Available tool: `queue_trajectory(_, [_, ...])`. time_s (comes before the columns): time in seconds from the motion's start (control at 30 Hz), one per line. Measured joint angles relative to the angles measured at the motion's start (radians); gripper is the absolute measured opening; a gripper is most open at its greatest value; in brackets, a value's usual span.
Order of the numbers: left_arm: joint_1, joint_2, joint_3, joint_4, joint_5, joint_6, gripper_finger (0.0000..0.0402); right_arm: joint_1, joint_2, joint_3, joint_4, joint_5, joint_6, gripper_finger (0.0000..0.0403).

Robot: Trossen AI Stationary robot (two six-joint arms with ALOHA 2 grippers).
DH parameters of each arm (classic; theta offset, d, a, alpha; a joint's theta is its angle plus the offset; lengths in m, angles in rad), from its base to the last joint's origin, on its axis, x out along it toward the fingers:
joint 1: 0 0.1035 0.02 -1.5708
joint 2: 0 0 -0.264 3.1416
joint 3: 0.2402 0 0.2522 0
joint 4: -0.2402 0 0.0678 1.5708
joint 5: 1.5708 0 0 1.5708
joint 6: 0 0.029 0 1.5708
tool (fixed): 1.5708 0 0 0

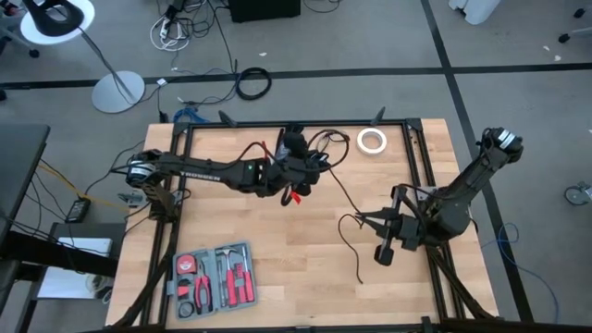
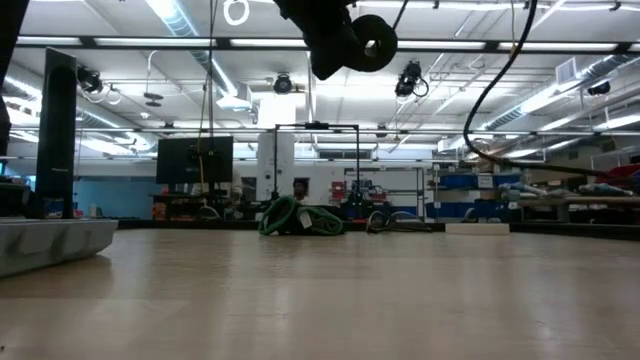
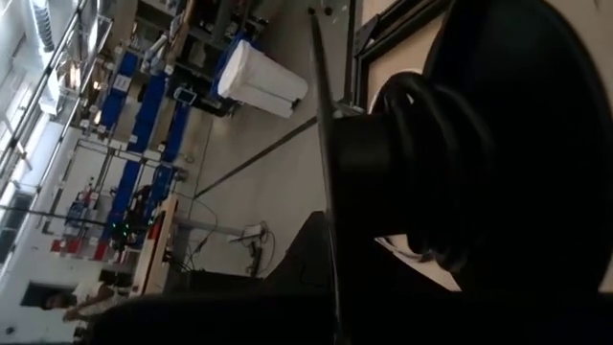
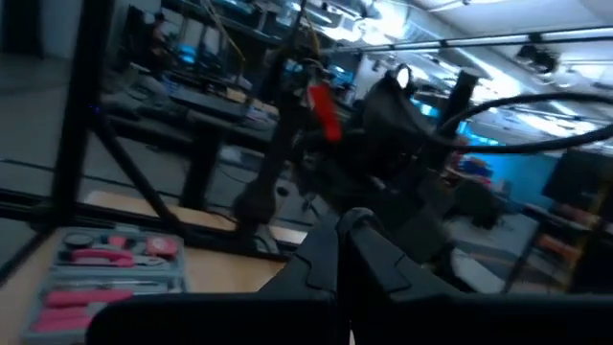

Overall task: Coil cords
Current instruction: Coil the black wire into a spool

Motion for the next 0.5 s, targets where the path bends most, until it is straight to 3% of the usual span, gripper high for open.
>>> queue_trajectory(0.13, [-0.011,0.000,0.000,0.000,-0.022,0.024,0.0000,0.012,0.024,0.064,-0.041,0.134,-0.048,0.0002])
queue_trajectory(0.2, [-0.017,0.000,0.000,0.001,-0.033,0.025,0.0000,0.011,0.032,0.086,-0.048,0.138,-0.056,0.0002])
queue_trajectory(0.5, [-0.038,0.000,-0.001,0.071,-0.028,-0.006,0.0000,-0.082,0.117,0.101,-0.056,-0.084,0.041,0.0002])
